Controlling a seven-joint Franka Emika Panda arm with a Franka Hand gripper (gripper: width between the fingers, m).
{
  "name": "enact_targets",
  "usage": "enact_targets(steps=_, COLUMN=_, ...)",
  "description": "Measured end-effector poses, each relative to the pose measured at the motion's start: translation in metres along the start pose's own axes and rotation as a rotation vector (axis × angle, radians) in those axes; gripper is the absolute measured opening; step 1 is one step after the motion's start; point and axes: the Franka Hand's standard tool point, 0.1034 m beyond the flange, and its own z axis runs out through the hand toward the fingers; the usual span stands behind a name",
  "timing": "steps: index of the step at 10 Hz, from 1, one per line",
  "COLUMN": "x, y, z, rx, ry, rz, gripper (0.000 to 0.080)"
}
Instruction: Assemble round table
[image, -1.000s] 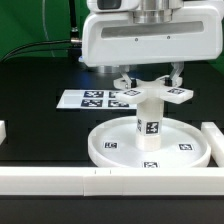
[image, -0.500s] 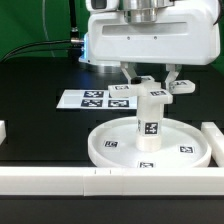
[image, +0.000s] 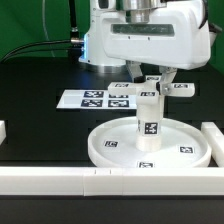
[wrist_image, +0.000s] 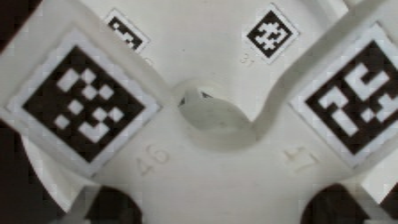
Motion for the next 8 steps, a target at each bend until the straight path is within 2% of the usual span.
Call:
enact_targets(steps=1, x=0.0003, y=-0.0008, z=0.0000, rx=0.022, ry=-0.005, rz=0.109, gripper=0.0442)
enact_targets(steps=3, x=-0.0002, y=-0.0020, z=0.0002, rx=0.037, ry=-0.011, rz=0.311, gripper=0.0442)
enact_targets(steps=4, x=0.0002, y=-0.0024, z=0.0003, rx=0.067, ry=-0.022, rz=0.472, gripper=0.0442)
enact_targets(steps=5, x=0.0002, y=-0.0025, z=0.0004, rx=0.086, ry=-0.034, rz=0.605, gripper=0.0442)
enact_targets(steps=8, x=0.0014, y=-0.0026, z=0.0003, rx=0.091, ry=-0.050, rz=0.749, gripper=0.0465)
